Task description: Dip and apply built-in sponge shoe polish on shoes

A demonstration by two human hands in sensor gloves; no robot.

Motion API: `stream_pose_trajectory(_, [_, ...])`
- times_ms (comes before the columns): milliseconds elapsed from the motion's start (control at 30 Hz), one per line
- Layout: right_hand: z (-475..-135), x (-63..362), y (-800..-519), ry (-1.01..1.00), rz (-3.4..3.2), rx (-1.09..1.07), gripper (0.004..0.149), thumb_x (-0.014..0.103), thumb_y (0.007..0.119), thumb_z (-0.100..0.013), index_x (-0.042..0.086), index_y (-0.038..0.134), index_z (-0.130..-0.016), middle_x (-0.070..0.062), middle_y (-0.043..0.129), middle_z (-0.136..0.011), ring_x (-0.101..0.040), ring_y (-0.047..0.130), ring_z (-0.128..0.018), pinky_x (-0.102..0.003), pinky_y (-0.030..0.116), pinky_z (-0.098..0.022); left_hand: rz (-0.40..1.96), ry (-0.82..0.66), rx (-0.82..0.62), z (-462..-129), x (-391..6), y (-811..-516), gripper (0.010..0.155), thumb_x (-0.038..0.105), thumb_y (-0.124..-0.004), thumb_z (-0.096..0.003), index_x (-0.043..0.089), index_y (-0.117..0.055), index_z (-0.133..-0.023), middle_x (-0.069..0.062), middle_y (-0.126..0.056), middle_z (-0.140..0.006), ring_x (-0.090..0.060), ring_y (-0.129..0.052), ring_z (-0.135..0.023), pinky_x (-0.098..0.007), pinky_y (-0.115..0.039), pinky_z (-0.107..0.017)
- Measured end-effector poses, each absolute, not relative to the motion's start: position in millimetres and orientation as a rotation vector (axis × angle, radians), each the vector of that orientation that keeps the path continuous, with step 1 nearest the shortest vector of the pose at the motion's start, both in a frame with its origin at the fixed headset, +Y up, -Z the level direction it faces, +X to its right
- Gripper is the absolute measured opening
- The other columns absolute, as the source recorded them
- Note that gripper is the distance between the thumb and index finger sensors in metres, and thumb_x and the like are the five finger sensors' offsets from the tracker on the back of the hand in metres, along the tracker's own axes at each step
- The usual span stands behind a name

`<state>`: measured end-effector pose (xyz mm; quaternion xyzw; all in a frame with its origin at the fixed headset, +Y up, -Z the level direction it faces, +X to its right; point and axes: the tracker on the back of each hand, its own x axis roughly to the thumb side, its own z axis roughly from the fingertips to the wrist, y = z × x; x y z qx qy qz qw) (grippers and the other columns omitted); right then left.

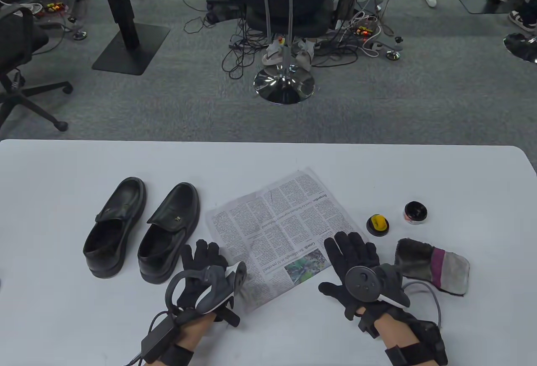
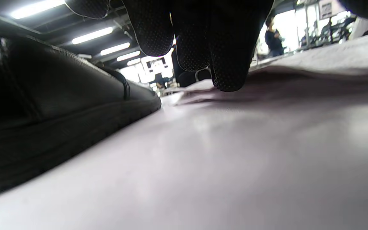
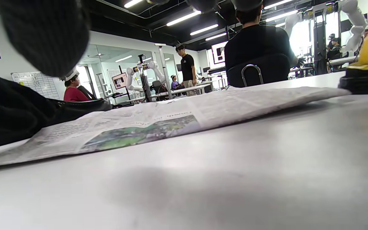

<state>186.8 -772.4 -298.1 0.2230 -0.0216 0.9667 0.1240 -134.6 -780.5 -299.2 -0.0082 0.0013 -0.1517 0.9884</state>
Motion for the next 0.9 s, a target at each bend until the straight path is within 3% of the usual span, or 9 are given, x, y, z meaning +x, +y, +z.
stream_pose_trajectory(33, [-297.6, 185.9, -772.7, -0.06, 2.822, 0.656, 0.095, 0.064, 0.077, -0.041, 0.025, 0.022, -0.109, -0.015, 0.024, -0.112, -0.055, 0.031, -0.104, -0.075, 0.035, -0.068, -0.328, 0.027, -0.092, -302.2, -132.0, -783.6, 0.077, 0.084, -0.061, -0.0379, 0.031, -0.089, -0.086, 0.008, -0.075, -0.112, -0.03, -0.067, -0.109, -0.067, -0.046, -0.075])
stream_pose_trajectory(100, [-296.4, 183.7, -773.1, -0.056, 2.827, 0.671, 0.095, 0.064, 0.077, -0.042, 0.025, 0.023, -0.109, -0.015, 0.024, -0.112, -0.055, 0.031, -0.104, -0.075, 0.035, -0.068, -0.363, 0.044, -0.111, -303.8, -126.5, -785.6, 0.078, 0.085, -0.062, -0.038, 0.031, -0.085, -0.089, 0.009, -0.073, -0.113, -0.029, -0.066, -0.109, -0.066, -0.045, -0.076])
stream_pose_trajectory(233, [-295.0, 179.1, -774.0, -0.045, 2.829, 0.688, 0.094, 0.064, 0.077, -0.042, 0.025, 0.023, -0.109, -0.015, 0.023, -0.112, -0.055, 0.03, -0.104, -0.075, 0.035, -0.068, -0.349, 0.056, -0.132, -307.7, -123.0, -786.3, 0.065, 0.076, -0.069, -0.0442, 0.033, -0.08, -0.091, 0.011, -0.073, -0.112, -0.027, -0.069, -0.108, -0.065, -0.046, -0.076])
stream_pose_trajectory(500, [-294.7, 178.3, -778.0, -0.014, 2.848, 0.685, 0.094, 0.063, 0.077, -0.042, 0.025, 0.023, -0.109, -0.015, 0.023, -0.112, -0.055, 0.031, -0.103, -0.075, 0.035, -0.067, -0.188, 0.136, -0.162, -315.4, -140.5, -787.3, 0.041, 0.052, -0.082, -0.0483, 0.031, -0.085, -0.083, 0.013, -0.083, -0.101, -0.025, -0.077, -0.101, -0.067, -0.042, -0.076])
stream_pose_trajectory(667, [-296.7, 185.2, -777.0, -0.015, 2.854, 0.639, 0.093, 0.062, 0.077, -0.043, 0.025, 0.024, -0.109, -0.015, 0.023, -0.112, -0.055, 0.031, -0.103, -0.075, 0.035, -0.068, -0.155, 0.143, -0.162, -315.6, -144.3, -786.6, 0.039, 0.051, -0.081, -0.048, 0.033, -0.084, -0.082, 0.013, -0.084, -0.099, -0.024, -0.081, -0.098, -0.066, -0.046, -0.076])
stream_pose_trajectory(767, [-298.6, 192.7, -774.4, -0.039, 2.858, 0.573, 0.092, 0.061, 0.077, -0.043, 0.024, 0.024, -0.109, -0.016, 0.024, -0.112, -0.055, 0.032, -0.103, -0.075, 0.036, -0.068, -0.042, 0.16, -0.015, -311.0, -153.2, -778.0, 0.039, 0.047, -0.077, -0.0475, 0.034, -0.079, -0.084, 0.011, -0.08, -0.101, -0.021, -0.088, -0.089, -0.061, -0.056, -0.075])
stream_pose_trajectory(900, [-302.4, 206.0, -771.7, -0.053, 2.843, 0.441, 0.091, 0.06, 0.078, -0.043, 0.023, 0.027, -0.109, -0.016, 0.028, -0.112, -0.056, 0.037, -0.103, -0.074, 0.04, -0.067, 0.015, 0.131, 0.156, -303.3, -164.2, -748.3, 0.036, 0.045, -0.073, -0.0487, 0.039, -0.072, -0.085, 0.013, -0.074, -0.103, -0.006, -0.096, -0.071, -0.048, -0.069, -0.071])
